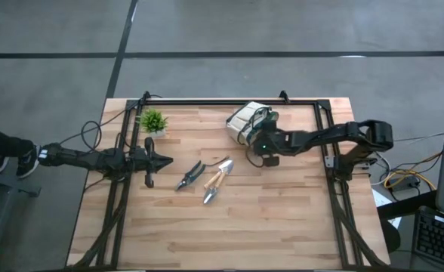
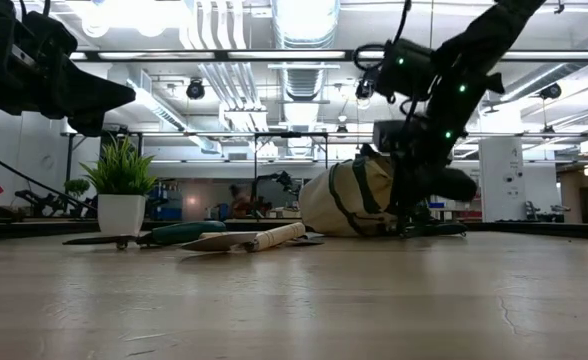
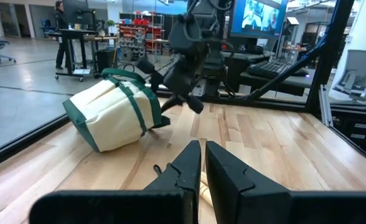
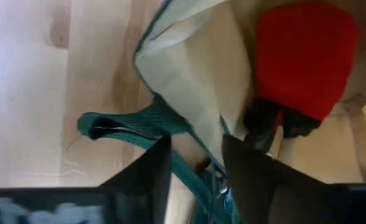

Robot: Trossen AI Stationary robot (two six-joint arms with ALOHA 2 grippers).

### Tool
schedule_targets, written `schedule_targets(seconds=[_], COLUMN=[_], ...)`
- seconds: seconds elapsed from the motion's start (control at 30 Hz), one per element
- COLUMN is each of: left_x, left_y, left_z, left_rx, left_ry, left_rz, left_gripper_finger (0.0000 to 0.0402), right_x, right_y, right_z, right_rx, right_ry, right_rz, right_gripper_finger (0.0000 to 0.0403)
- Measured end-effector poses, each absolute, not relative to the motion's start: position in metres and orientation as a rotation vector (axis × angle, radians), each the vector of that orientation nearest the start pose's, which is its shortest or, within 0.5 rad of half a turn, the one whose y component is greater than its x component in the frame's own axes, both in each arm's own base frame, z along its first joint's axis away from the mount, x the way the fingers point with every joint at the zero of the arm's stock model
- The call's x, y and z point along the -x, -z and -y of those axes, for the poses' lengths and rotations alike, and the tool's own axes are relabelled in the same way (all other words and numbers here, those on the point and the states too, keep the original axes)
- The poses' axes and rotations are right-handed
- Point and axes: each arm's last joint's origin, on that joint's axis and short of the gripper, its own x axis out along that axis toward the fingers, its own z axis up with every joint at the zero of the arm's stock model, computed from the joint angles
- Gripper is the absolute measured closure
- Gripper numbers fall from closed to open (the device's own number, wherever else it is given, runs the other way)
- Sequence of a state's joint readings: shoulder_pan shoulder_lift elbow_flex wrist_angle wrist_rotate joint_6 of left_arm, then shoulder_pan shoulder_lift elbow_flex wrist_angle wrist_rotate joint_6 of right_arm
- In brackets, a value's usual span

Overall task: Pick & Place Garden tools in Gardening bag
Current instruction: Adjust the green bag

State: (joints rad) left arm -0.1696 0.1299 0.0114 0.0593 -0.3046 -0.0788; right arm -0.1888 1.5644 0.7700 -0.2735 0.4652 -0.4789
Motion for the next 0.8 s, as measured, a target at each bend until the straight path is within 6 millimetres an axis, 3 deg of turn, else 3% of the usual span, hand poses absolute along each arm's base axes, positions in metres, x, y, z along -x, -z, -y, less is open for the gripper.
schedule_targets(seconds=[0.2,0.37,0.5,0.67,0.8], left_x=[-0.104,-0.104,-0.104,-0.104,-0.104], left_y=[-0.163,-0.163,-0.163,-0.163,-0.163], left_z=[0.009,0.009,0.009,0.009,0.009], left_rx=[0.065,0.065,0.065,0.065,0.065], left_ry=[-0.137,-0.137,-0.137,-0.137,-0.137], left_rz=[-0.051,-0.052,-0.052,-0.052,-0.052], left_gripper_finger=[0.0371,0.0371,0.0371,0.0371,0.0371], right_x=[-0.277,-0.281,-0.285,-0.285,-0.285], right_y=[-0.134,-0.122,-0.118,-0.120,-0.128], right_z=[0.070,0.078,0.087,0.093,0.090], right_rx=[0.656,0.685,0.679,0.645,0.620], right_ry=[0.361,0.413,0.445,0.407,0.401], right_rz=[-1.265,-1.289,-1.262,-1.248,-1.230], right_gripper_finger=[0.0209,0.0210,0.0255,0.0374,0.0392])
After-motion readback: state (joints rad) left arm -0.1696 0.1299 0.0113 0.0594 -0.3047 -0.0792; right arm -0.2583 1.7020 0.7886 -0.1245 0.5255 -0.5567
